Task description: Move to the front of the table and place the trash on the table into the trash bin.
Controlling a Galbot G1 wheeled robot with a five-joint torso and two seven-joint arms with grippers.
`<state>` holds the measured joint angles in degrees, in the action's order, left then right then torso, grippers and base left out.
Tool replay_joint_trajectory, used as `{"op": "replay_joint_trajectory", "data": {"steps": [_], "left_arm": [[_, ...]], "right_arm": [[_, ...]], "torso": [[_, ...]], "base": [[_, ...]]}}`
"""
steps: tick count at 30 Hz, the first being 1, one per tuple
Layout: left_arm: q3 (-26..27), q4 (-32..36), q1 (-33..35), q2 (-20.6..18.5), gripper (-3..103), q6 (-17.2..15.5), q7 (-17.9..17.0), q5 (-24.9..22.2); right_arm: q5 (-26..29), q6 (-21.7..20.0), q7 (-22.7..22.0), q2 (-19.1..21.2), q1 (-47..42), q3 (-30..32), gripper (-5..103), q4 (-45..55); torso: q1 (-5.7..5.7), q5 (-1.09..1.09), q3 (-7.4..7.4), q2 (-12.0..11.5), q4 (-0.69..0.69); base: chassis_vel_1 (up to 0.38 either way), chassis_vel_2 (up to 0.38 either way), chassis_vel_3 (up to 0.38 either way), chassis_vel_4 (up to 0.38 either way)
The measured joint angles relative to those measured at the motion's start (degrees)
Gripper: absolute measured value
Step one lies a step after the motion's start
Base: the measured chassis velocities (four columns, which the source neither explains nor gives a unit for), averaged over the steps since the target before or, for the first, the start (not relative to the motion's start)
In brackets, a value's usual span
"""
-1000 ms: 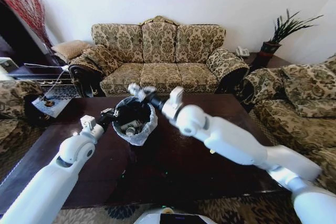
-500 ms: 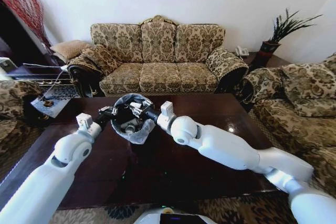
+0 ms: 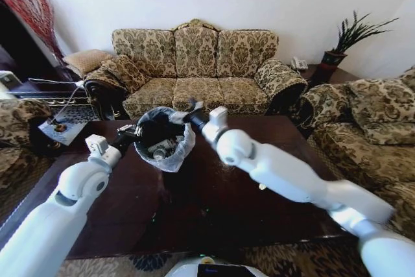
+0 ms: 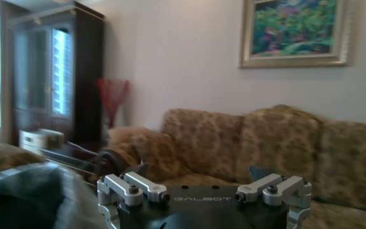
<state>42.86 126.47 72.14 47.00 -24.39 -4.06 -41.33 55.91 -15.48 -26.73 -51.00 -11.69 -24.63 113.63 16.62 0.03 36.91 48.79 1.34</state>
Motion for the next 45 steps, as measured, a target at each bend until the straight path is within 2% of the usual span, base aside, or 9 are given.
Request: {"op": "replay_joint_trajectory", "data": {"steps": [6, 8, 10, 15, 17, 21, 31, 38, 45], "left_arm": [[0.47, 1.54, 0.44, 0.68, 1, -0.05, -0.1, -0.03], [0.77, 2.21, 0.89, 0.7, 1, -0.05, -0.09, -0.03], [1.1, 2.57, 1.27, 0.48, 1, 0.08, -0.09, -0.02], [1.26, 2.49, 1.37, 0.03, 1, 0.68, -0.14, 0.01], [1.26, 2.22, 1.39, -0.2, 1, 0.94, -0.14, 0.03], [0.8, 2.29, 1.5, -0.25, 1, 1.06, -0.09, 0.07], [0.22, 3.76, 3.07, 0.28, 1, 1.24, 0.24, 0.38], [0.02, 4.26, 4.09, 1.29, 1, 1.52, 0.3, 1.48], [0.12, 4.97, 4.69, 1.51, 1, 1.53, 0.36, 1.7]], "right_arm": [[-2.84, 0.06, -1.39, 11.94, -17.04, 11.6, 100, 4.64], [-4.28, -0.34, -2.53, 13.85, -29.3, 22.42, 100, 8.04], [-7.62, -0.82, -2.63, 11.9, -46.68, 35.12, 100, 10.87], [-14.74, 0.75, -2.68, 4.48, -62.92, 43.54, 100, 10.63], [-21.38, 3.11, -2.7, -3.64, -71.03, 46.0, 100, 8.3], [-27.75, 5.91, -3.36, -12.51, -75.8, 45.75, 100, 5.75], [-33.17, 9.4, -7.41, -21.09, -73.25, 42.55, 100, -2.27], [-31.75, 10.24, -7.65, -21.39, -71.22, 42.63, 95, -5.69], [-29.68, 9.64, -8.22, -21.47, -69.49, 42.14, 74, -8.07]], "torso": [[0.0, 0.05, 0.0, 0.0, -0.07], [0.0, -0.04, -0.01, 0.01, -0.05], [-0.02, 0.01, -0.02, 0.01, -0.03], [-0.03, -0.01, -0.02, 0.01, -0.03], [-0.02, -0.03, -0.02, 0.01, -0.05], [-0.02, -0.05, -0.01, 0.01, -0.02], [0.0, -0.04, 0.0, 0.01, -0.01], [0.0, -0.03, 0.0, 0.01, -0.02], [0.0, -0.03, 0.0, 0.01, -0.02]], "base": [[0.0, 0.0, 0.0, 0.0], [0.0, 0.0, 0.0, 0.0], [0.0, 0.0, 0.0, 0.0], [0.0, 0.0, 0.0, 0.0], [0.0, 0.0, 0.0, 0.0], [0.0, 0.0, 0.0, 0.0], [0.0, 0.0, 0.0, 0.0], [0.0, 0.0, 0.0, 0.0], [0.0, 0.0, 0.0, 0.0]]}}
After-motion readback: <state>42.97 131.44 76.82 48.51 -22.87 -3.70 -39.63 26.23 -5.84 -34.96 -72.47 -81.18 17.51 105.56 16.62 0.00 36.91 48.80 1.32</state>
